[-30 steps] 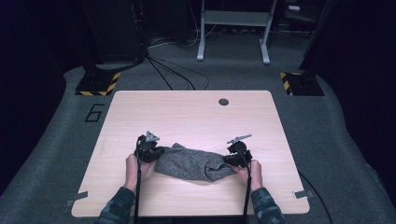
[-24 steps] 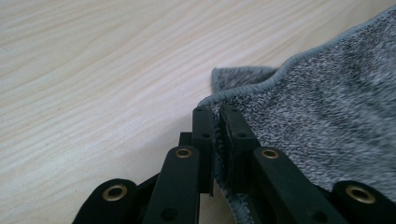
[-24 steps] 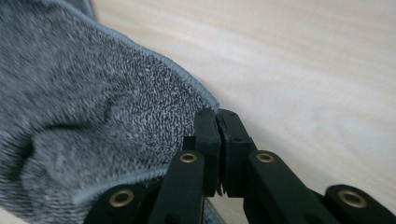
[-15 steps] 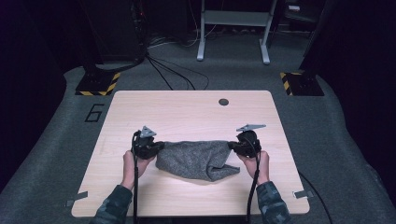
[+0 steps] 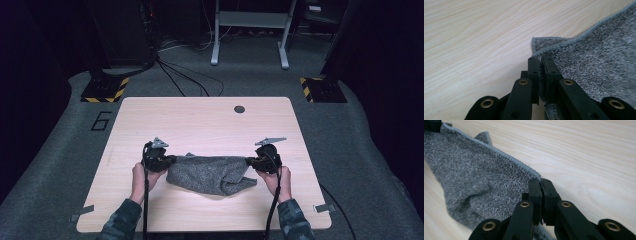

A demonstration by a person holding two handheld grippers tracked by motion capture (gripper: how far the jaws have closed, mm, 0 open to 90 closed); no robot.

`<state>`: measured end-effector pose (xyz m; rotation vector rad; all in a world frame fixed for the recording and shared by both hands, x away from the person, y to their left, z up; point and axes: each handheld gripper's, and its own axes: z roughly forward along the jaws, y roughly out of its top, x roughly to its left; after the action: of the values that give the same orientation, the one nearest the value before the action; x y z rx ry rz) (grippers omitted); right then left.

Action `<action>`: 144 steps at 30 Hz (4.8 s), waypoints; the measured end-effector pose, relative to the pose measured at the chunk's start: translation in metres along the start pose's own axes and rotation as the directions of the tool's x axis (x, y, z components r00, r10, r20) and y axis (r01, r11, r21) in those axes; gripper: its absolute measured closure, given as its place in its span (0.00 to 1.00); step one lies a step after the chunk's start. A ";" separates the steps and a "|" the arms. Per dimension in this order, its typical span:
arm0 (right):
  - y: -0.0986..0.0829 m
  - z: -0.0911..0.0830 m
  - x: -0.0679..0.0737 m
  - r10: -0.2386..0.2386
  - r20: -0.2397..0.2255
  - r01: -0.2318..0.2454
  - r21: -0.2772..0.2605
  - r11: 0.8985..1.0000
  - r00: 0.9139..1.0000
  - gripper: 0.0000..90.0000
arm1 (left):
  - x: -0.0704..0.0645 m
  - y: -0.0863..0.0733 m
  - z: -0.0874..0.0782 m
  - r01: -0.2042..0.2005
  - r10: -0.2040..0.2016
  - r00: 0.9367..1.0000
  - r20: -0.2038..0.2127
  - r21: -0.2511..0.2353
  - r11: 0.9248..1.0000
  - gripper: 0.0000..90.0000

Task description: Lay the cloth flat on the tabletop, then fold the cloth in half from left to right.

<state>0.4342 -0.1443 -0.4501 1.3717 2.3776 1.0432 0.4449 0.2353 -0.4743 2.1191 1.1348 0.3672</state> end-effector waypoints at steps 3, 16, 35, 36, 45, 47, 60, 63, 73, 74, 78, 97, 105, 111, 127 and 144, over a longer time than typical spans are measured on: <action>0.014 0.014 -0.011 0.001 0.018 -0.002 0.019 1.000 1.000 0.98 | 0.009 0.012 0.015 0.008 -0.007 1.000 -0.008 0.027 1.000 0.95; 0.182 -0.075 -0.012 -0.112 0.252 0.173 -0.233 0.957 0.961 0.98 | 0.028 0.164 -0.048 -0.105 0.059 0.981 -0.184 -0.251 0.962 0.96; -0.061 -0.015 0.007 -0.069 0.034 0.069 -0.002 0.998 0.997 0.96 | -0.043 -0.031 -0.013 -0.137 0.138 0.990 0.005 -0.081 0.987 0.84; -0.066 -0.015 0.008 -0.063 0.027 0.063 0.000 0.998 0.998 0.96 | -0.043 -0.036 -0.016 -0.137 0.139 0.990 0.016 -0.069 0.988 0.81; -0.082 -0.044 0.011 -0.057 -0.020 0.057 0.001 0.998 0.998 0.81 | -0.041 -0.066 -0.051 -0.050 0.054 0.998 0.041 -0.081 0.995 0.54; -0.080 -0.049 0.012 -0.044 -0.013 0.044 -0.003 0.999 0.999 0.77 | -0.037 -0.068 -0.062 -0.036 0.038 0.999 0.027 -0.085 0.996 0.48; -0.053 -0.015 0.008 -0.005 0.053 0.007 -0.042 0.999 0.999 0.33 | -0.037 -0.051 -0.029 -0.055 0.054 0.997 -0.053 -0.009 0.998 0.24; -0.052 -0.004 0.005 0.004 0.081 -0.001 -0.039 0.999 0.997 0.26 | -0.037 -0.052 -0.020 -0.062 0.063 0.995 -0.073 0.022 0.998 0.22; -0.059 0.025 -0.008 0.031 0.179 -0.035 0.019 0.999 0.983 0.17 | -0.042 -0.056 -0.002 -0.108 0.119 0.979 -0.163 0.078 0.991 0.20; -0.061 0.027 -0.009 0.022 0.190 -0.028 0.028 0.999 0.982 0.17 | -0.041 -0.056 0.000 -0.106 0.118 0.979 -0.168 0.080 0.991 0.20; -0.066 0.029 -0.007 0.007 0.211 -0.016 0.039 0.999 0.977 0.16 | -0.039 -0.057 0.003 -0.103 0.117 0.980 -0.160 0.093 0.990 0.19; -0.072 0.024 -0.003 0.006 0.205 -0.016 0.047 0.999 0.979 0.15 | -0.037 -0.059 0.001 -0.079 0.092 0.984 -0.150 0.090 0.993 0.19; -0.072 0.020 -0.006 0.019 0.188 -0.024 0.028 0.999 0.982 0.16 | -0.030 -0.055 -0.005 -0.054 0.063 0.988 -0.140 0.069 0.996 0.16; -0.069 0.008 -0.006 0.042 0.151 -0.041 -0.008 0.999 0.988 0.16 | -0.021 -0.048 -0.012 -0.035 0.040 0.992 -0.123 0.050 0.998 0.14; -0.043 0.009 0.071 -0.159 0.013 0.159 -0.012 0.987 0.987 0.14 | 0.009 0.001 -0.001 0.003 -0.003 0.998 -0.069 0.001 1.000 0.11; -0.027 0.049 0.148 -0.263 -0.147 0.267 0.012 0.964 0.954 0.13 | 0.040 0.024 0.049 0.067 -0.067 0.998 -0.017 0.044 0.997 0.12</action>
<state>0.3592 -0.0083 -0.4792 0.9773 2.6014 1.0636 0.5091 0.2376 -0.4959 2.1140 1.2306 0.3309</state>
